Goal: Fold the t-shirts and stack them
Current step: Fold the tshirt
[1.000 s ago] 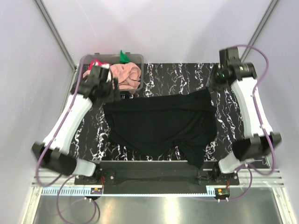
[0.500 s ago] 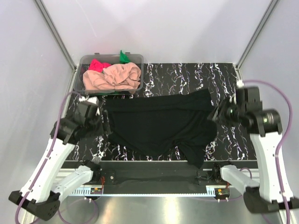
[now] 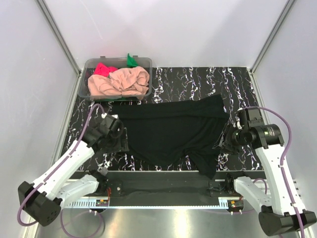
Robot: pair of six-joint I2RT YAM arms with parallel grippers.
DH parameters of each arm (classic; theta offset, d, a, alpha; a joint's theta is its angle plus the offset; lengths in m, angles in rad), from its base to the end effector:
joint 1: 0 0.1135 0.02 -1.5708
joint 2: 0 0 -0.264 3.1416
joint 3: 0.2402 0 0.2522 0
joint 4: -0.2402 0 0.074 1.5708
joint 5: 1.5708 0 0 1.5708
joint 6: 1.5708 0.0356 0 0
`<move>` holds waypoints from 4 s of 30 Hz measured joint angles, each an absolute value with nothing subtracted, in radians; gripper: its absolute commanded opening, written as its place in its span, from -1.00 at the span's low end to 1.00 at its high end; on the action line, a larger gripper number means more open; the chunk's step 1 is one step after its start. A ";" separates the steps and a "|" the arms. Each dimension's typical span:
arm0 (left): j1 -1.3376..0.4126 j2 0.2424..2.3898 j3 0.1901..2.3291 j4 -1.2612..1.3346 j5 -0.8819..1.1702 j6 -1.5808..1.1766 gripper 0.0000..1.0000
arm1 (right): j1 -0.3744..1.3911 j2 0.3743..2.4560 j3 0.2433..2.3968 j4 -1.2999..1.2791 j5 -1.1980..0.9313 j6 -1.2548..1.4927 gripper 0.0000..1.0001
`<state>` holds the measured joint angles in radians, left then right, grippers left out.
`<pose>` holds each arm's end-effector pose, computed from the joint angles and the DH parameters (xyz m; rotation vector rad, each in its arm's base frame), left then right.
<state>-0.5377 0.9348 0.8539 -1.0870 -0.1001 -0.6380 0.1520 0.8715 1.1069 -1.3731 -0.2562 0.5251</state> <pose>0.1350 -0.0764 0.2652 -0.1656 2.7402 -0.1965 0.1170 0.0271 0.3326 0.4363 2.7346 0.5386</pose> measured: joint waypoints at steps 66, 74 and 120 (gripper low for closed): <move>-0.246 1.212 0.700 -0.886 -0.135 -0.830 0.45 | 0.197 1.113 1.635 -1.359 -0.384 0.441 0.00; -0.240 1.281 0.692 -0.842 -0.134 -0.810 0.22 | 0.197 1.113 1.634 -1.359 -0.384 0.441 0.01; -0.241 0.927 0.984 -1.348 -0.075 -0.698 -0.29 | 0.197 1.139 1.666 -1.359 -0.458 0.441 0.02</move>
